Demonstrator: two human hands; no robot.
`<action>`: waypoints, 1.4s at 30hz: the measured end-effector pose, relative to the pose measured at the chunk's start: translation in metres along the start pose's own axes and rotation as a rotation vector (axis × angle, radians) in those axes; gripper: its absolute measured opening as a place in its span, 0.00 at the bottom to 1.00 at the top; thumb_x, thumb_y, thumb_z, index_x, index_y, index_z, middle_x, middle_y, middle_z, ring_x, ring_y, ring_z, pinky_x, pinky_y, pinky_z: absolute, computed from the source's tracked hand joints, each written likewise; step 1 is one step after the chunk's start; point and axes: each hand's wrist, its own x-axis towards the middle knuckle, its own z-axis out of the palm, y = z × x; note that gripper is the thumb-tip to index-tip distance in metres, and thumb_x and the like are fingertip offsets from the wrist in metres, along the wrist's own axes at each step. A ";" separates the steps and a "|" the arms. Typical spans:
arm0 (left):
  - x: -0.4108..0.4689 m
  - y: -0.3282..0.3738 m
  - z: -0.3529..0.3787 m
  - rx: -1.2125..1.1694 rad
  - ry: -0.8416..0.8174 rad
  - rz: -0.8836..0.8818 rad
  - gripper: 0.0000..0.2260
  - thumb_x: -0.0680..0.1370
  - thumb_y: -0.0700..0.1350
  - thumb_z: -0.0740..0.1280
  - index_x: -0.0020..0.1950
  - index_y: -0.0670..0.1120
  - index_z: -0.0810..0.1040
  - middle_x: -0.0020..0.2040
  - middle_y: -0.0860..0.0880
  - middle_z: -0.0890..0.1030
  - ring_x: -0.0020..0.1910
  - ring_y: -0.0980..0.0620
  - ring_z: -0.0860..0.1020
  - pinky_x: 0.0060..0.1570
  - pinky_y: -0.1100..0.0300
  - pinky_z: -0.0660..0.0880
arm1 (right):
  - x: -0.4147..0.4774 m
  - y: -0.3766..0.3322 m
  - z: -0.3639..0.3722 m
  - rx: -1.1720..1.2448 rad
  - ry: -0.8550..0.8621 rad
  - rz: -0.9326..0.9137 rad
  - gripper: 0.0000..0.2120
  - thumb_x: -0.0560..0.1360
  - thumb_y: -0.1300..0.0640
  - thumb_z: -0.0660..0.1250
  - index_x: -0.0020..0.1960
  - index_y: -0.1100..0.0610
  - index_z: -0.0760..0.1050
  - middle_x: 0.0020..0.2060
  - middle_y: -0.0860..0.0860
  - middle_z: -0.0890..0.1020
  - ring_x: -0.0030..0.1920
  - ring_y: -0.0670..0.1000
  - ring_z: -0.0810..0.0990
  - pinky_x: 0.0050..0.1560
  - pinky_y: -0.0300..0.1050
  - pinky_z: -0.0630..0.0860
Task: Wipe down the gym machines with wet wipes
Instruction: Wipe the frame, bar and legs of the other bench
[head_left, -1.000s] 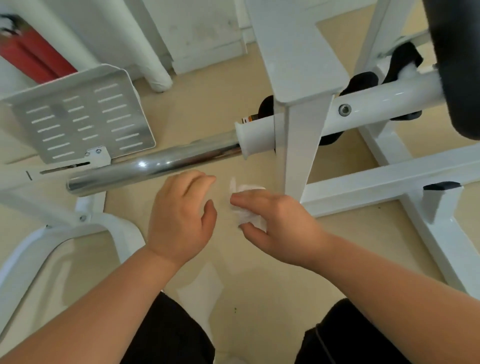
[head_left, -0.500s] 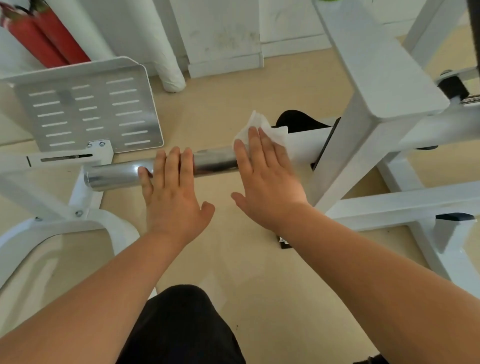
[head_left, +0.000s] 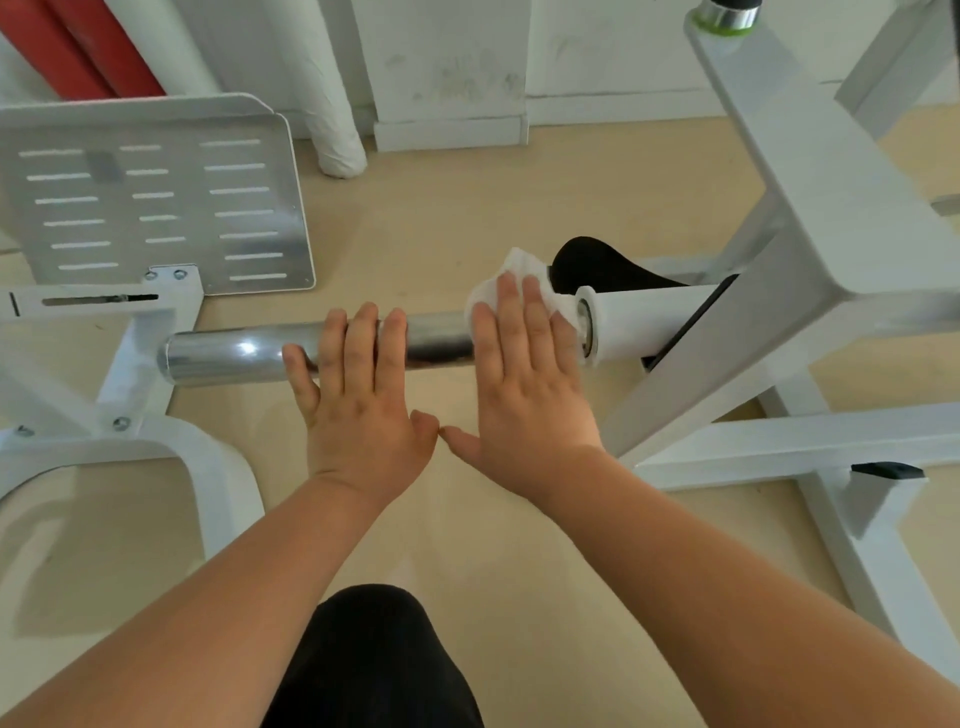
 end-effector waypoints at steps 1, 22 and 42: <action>0.001 0.000 0.003 0.000 0.015 0.002 0.46 0.62 0.46 0.74 0.78 0.44 0.59 0.76 0.44 0.61 0.78 0.39 0.56 0.75 0.39 0.38 | 0.004 -0.003 0.003 -0.007 0.023 -0.021 0.53 0.74 0.32 0.62 0.82 0.63 0.42 0.82 0.63 0.42 0.81 0.63 0.38 0.76 0.57 0.29; -0.029 -0.067 -0.025 -0.169 -0.037 -0.293 0.39 0.70 0.48 0.70 0.80 0.47 0.59 0.81 0.42 0.52 0.81 0.39 0.48 0.75 0.35 0.44 | 0.003 0.008 0.001 -0.039 -0.003 0.002 0.54 0.67 0.41 0.74 0.83 0.49 0.46 0.80 0.59 0.55 0.80 0.64 0.51 0.77 0.60 0.35; -0.035 -0.101 -0.007 -0.375 0.264 -0.256 0.31 0.70 0.32 0.59 0.74 0.37 0.71 0.76 0.39 0.68 0.79 0.38 0.61 0.77 0.46 0.59 | 0.024 -0.043 0.004 -0.014 0.025 -0.203 0.54 0.67 0.43 0.75 0.83 0.47 0.46 0.81 0.57 0.56 0.80 0.63 0.52 0.78 0.60 0.39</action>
